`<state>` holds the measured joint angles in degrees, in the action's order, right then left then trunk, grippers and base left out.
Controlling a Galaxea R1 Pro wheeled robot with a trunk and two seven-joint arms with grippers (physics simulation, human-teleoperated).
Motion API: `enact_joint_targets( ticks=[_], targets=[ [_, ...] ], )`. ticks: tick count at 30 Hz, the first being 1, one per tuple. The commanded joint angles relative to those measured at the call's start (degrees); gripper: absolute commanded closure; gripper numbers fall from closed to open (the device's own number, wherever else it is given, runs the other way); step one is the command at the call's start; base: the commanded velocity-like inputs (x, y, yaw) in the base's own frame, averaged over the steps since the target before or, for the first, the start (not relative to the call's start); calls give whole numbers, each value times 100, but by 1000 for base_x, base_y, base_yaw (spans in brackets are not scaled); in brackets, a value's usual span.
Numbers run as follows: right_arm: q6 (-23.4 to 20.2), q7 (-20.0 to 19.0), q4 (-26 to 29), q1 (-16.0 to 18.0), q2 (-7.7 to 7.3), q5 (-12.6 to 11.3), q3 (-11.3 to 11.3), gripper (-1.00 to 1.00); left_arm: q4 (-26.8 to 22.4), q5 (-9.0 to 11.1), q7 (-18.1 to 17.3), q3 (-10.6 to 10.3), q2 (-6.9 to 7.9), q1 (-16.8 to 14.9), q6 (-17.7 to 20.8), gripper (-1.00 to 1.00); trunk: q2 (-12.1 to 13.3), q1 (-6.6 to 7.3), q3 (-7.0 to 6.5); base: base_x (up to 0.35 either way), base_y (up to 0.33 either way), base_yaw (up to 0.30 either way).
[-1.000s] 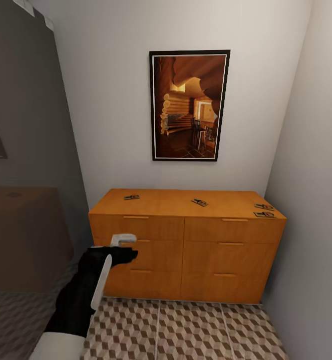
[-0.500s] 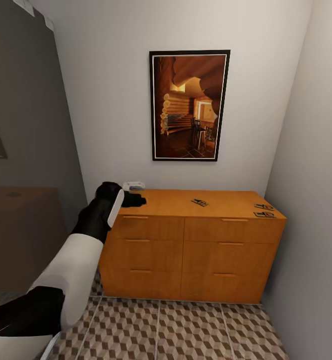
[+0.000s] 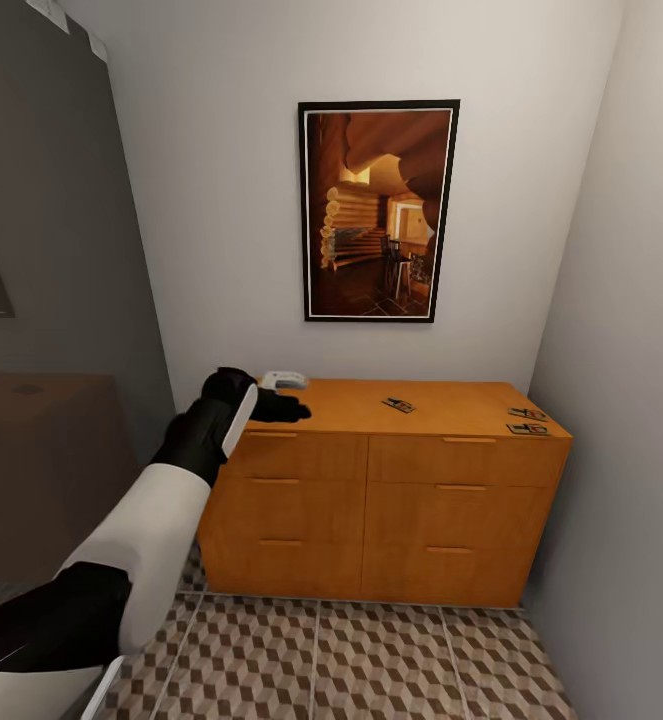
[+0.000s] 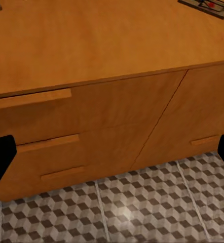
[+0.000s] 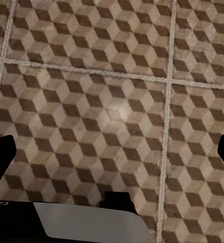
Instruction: Take the four mousetraps from the cabinet in the bathroom and place them on the bathroom floor. Make sure all four end up on the same floor surface, and ensure that at least two of them are either under or directly next to the same bathroom sink.
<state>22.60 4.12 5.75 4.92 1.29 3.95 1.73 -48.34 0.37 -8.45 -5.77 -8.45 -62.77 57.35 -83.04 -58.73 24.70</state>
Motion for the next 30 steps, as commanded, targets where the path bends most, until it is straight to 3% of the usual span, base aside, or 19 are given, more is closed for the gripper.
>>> enact_joint_targets(
  ticks=[1, 12, 20, 24, 30],
  targets=[
    [10, 42, -3, 3, 1, 40, 15, -100, -3, -4, -23, -42, 3, -5, 22, -100, -4, 0, 7, 0, 0, 0],
    [1, 20, 4, 1, -15, 24, -2, -100, -6, -7, -195, -251, 11, -7, 25, -100, -4, 0, 5, 0, 0, -22],
    [-1, 19, 5, 4, -22, 19, -5, -100, -14, -12, -680, -328, 76, -7, 15, -100, -4, 0, -12, 0, 0, -176],
    [-1, 19, 5, 3, -23, 18, -6, -100, -17, -22, -910, -514, 144, -7, 3, -100, -4, 0, -22, 0, 0, -214],
    [-1, 19, 5, 2, -23, 18, -6, -100, -125, -25, -956, -571, 157, -7, 4, -100, -4, 0, -38, 0, 3, -215]
  ],
)
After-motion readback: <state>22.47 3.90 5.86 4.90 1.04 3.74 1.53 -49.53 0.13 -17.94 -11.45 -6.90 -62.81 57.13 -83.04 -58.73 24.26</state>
